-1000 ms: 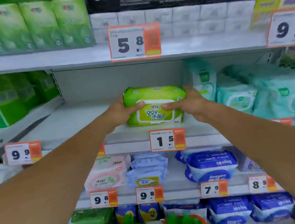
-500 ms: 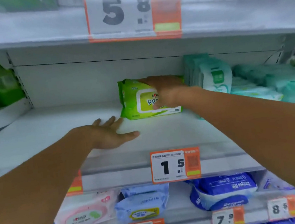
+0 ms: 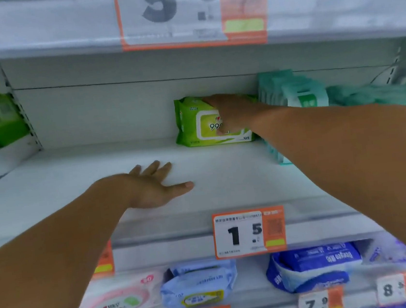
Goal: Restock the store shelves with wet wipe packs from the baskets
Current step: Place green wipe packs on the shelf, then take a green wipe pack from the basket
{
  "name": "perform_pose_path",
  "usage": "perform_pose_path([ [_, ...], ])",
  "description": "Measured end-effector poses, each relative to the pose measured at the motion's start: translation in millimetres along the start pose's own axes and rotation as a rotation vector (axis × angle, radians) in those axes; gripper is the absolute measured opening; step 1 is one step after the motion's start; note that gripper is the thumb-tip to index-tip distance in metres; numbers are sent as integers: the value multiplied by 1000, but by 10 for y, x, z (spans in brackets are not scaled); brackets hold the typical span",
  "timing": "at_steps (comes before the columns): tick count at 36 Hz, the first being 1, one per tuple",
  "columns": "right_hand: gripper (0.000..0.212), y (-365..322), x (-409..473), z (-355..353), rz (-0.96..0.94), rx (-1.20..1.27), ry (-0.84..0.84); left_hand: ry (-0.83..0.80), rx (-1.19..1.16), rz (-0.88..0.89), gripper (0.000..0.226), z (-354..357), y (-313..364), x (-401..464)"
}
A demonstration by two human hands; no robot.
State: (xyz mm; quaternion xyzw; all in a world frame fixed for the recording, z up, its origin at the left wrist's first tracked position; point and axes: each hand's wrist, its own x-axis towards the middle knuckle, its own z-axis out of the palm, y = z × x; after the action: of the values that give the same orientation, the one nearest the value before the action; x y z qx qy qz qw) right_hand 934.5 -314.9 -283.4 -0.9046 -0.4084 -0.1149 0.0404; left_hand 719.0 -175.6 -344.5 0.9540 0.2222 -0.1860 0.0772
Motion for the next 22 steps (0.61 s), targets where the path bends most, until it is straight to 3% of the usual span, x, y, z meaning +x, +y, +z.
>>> perform_pose_path([
  [3,84,-188,-388,-126,89,8,44,74,59,2,94,-119,146,-177],
  [5,62,-363,-987,-199,110,141,201,225,50,122,71,-128,242,-453],
  [7,36,-583,-1797,-142,72,363,473,465,-83,283,47,-8,374,-796],
  [9,17,-854,-2592,84,46,583,667,829,-376,467,34,348,465,-1165],
  [11,7,-1122,-3258,503,101,749,588,1044,-564,628,20,988,535,-1489],
  [12,4,-1224,-3513,758,137,811,484,1038,-599,637,16,1366,558,-1592],
  [14,8,-1331,-3917,1325,235,784,211,846,-617,543,19,2170,553,-1676],
  [17,40,-1405,-4287,1924,311,549,-200,465,-387,304,57,3291,345,-1711],
  [19,69,-1503,-4427,2083,255,479,-403,294,-309,212,78,3746,168,-1796],
  [22,103,-1730,-4514,2124,56,205,-611,239,-361,146,92,3945,29,-1899],
])
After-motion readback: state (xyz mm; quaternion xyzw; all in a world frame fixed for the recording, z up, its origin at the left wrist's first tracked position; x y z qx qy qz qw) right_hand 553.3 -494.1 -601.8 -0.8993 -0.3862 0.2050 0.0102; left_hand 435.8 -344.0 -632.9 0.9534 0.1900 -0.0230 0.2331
